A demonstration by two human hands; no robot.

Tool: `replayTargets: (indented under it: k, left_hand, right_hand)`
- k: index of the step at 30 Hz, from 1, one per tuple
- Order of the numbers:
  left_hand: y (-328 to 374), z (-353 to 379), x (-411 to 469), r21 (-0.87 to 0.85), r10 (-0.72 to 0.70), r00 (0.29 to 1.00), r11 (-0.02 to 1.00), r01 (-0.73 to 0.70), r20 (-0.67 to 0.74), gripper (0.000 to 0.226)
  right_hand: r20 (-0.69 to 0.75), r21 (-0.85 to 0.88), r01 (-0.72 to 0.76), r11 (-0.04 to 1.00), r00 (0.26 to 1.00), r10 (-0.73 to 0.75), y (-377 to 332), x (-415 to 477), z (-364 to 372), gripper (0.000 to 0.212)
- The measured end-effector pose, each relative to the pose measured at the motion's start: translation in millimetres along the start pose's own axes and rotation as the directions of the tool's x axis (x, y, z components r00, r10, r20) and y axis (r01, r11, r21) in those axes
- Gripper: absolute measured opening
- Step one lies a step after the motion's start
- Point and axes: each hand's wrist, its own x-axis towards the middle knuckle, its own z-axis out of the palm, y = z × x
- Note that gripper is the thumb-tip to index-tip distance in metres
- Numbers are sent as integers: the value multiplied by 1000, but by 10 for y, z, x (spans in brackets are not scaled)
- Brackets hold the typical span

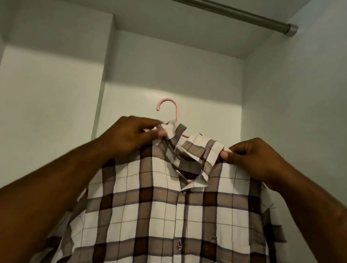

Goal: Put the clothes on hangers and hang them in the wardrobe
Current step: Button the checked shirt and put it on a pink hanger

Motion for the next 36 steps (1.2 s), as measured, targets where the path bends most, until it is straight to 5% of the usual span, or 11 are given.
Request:
replayTargets:
  k: [3,11,20,27,31,36]
  left_hand:
    - [-397,-64,-131,110,-122,992,986,123,-17,43]
    - [-713,-200,-356,-130,25,1000,991,-23,17,30]
    - [-827,-155,-474,-318,-48,997,946,66,63,39]
    - [-480,-97,-49,-497,-129,975,867,22,-182,22]
    - [-273,9,383,-402,-99,983,915,29,-153,26]
    - [209,149,1099,46,-109,986,992,116,-127,45]
  right_hand:
    - [-19,62,17,998,1000,-16,30,-2,-79,25]
    - [5,155,-19,988,1000,19,-139,-119,-377,16]
    - [-106,169,-147,975,980,167,-559,-206,-606,23]
    - [-8,288,-219,932,973,231,-603,-444,-973,45]
    - [-197,353,-136,926,956,216,-516,-489,-1103,31]
    - [-510,132,-28,991,855,92,-571,-27,-1469,21]
